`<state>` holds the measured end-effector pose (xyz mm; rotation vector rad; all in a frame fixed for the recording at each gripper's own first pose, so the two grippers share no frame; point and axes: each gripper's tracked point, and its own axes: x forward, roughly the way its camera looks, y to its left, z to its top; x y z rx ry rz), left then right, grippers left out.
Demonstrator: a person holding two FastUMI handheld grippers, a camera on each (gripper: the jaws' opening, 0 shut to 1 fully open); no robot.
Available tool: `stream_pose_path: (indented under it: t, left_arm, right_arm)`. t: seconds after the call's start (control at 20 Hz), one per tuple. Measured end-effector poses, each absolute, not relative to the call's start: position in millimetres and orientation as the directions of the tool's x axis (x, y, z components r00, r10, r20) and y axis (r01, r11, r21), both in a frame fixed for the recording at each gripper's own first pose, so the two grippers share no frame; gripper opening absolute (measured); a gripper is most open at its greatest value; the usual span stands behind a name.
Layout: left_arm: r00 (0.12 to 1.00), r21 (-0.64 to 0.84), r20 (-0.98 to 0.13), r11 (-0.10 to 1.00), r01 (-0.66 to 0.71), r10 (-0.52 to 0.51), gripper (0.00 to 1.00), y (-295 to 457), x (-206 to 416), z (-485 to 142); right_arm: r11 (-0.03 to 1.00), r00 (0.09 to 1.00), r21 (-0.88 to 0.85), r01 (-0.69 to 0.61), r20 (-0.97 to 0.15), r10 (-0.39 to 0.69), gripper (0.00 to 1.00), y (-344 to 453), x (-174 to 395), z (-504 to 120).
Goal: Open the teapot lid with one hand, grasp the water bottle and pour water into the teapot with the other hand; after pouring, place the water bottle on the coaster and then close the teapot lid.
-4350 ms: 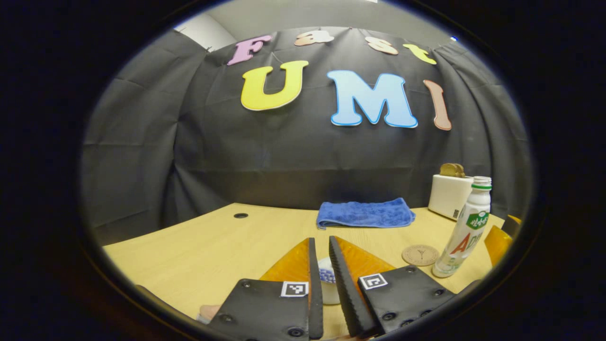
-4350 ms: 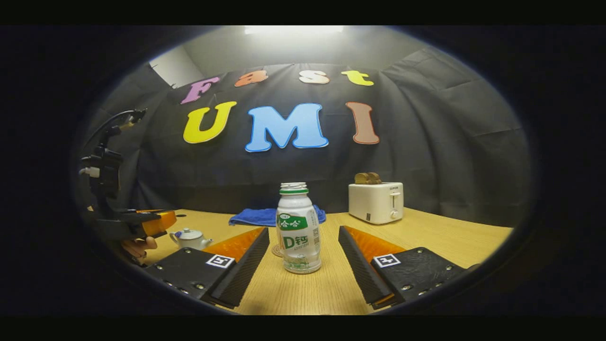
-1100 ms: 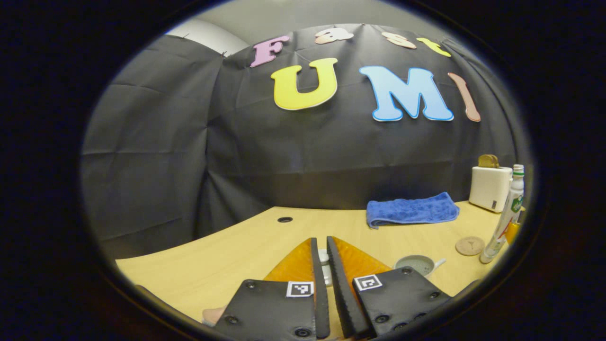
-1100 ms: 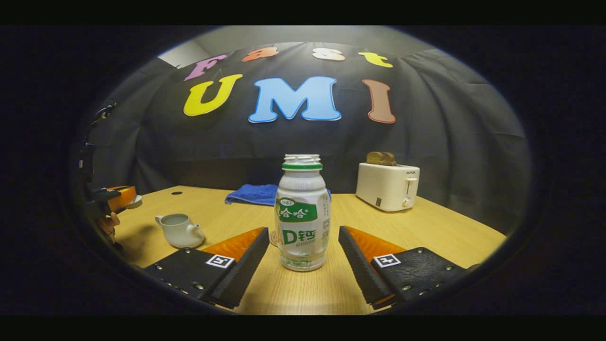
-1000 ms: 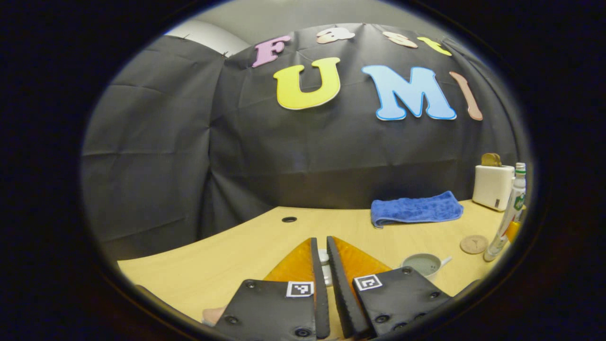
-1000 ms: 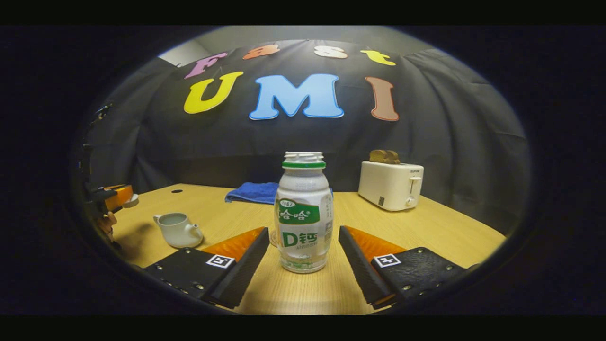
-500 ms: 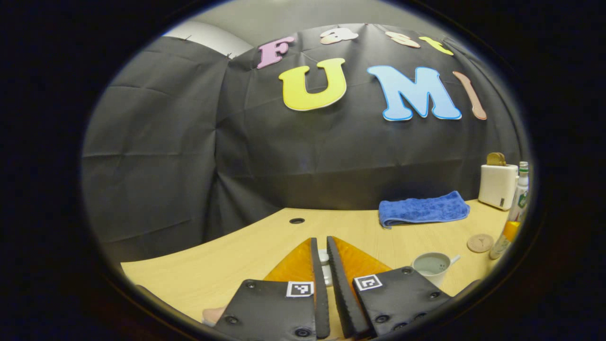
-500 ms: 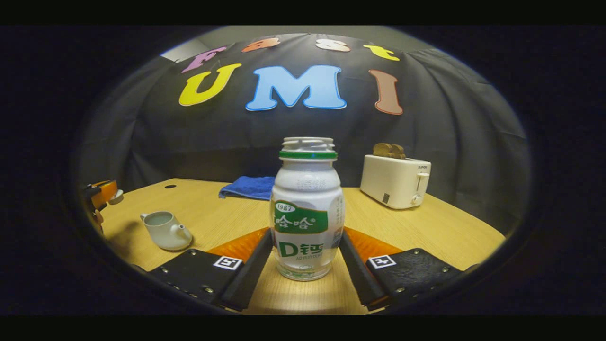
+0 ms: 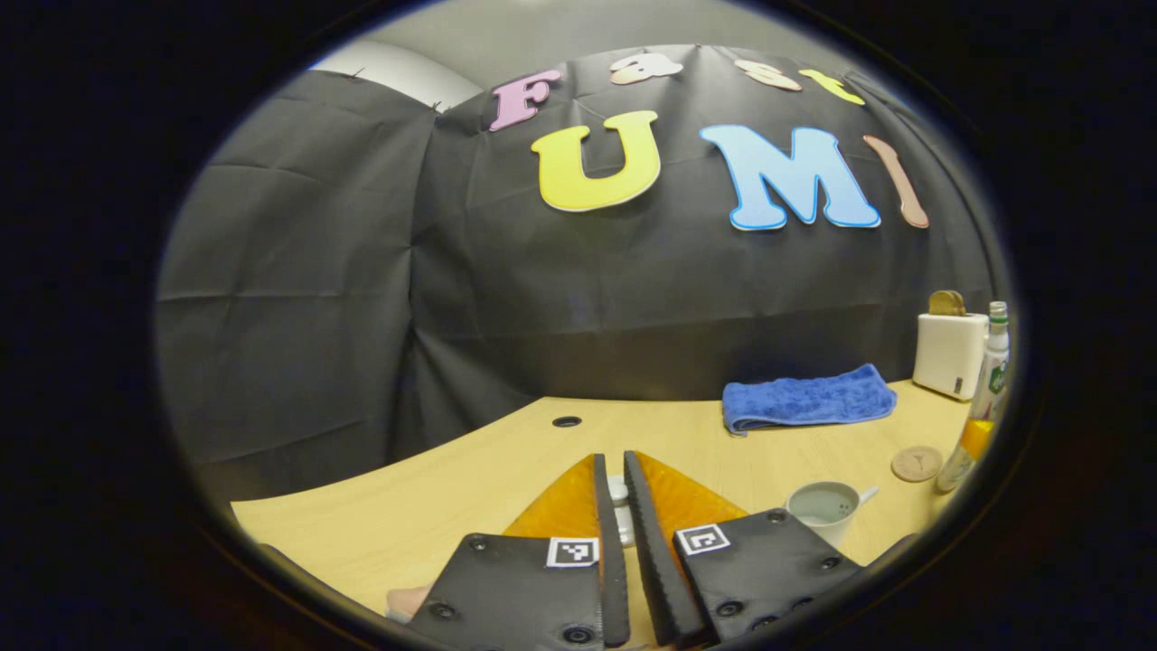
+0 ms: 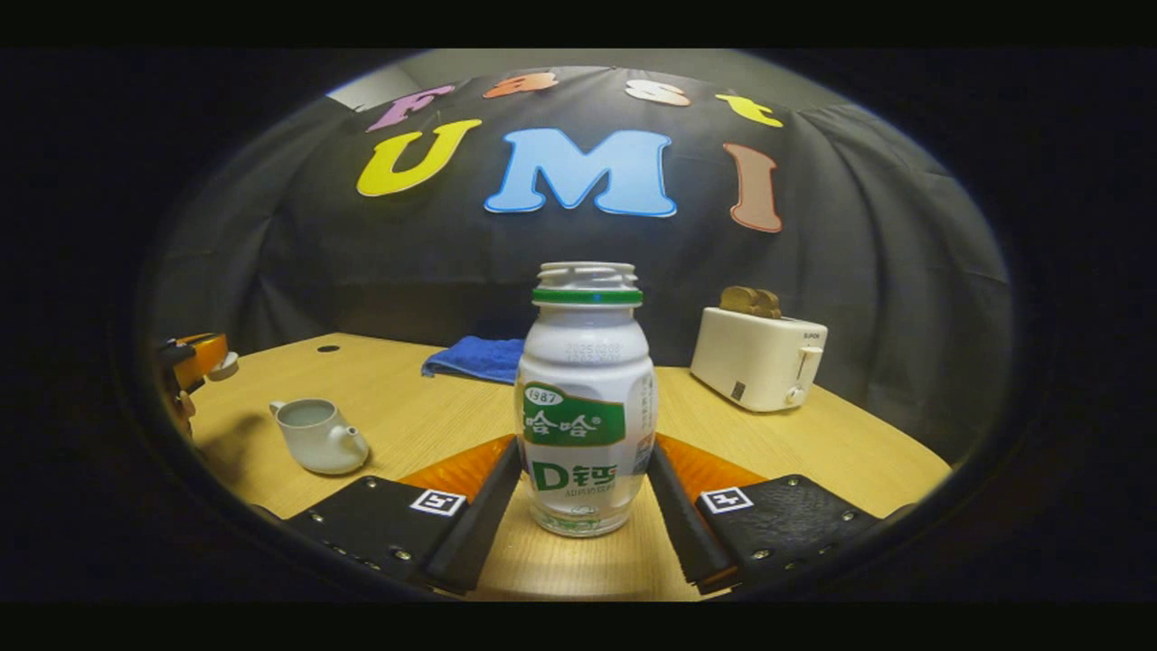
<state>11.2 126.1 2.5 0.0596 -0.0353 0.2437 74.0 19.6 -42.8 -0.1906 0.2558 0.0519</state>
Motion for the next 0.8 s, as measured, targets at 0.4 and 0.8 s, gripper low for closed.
stream_pose_path:
  t: [0.4,0.8]
  left_arm:
    - [0.967,0.052,0.054,0.967,-0.250,0.248,0.18,126.9,9.6,5.5]
    - [0.958,0.054,0.076,0.959,-0.280,0.276,0.18,139.6,4.3,10.8]
  right_arm:
    - [0.905,0.964,-0.403,-0.139,-0.263,0.031,0.80,43.2,81.6,-33.3]
    - [0.644,0.979,-0.751,-0.146,-0.202,-0.014,0.80,51.5,104.9,-23.8]
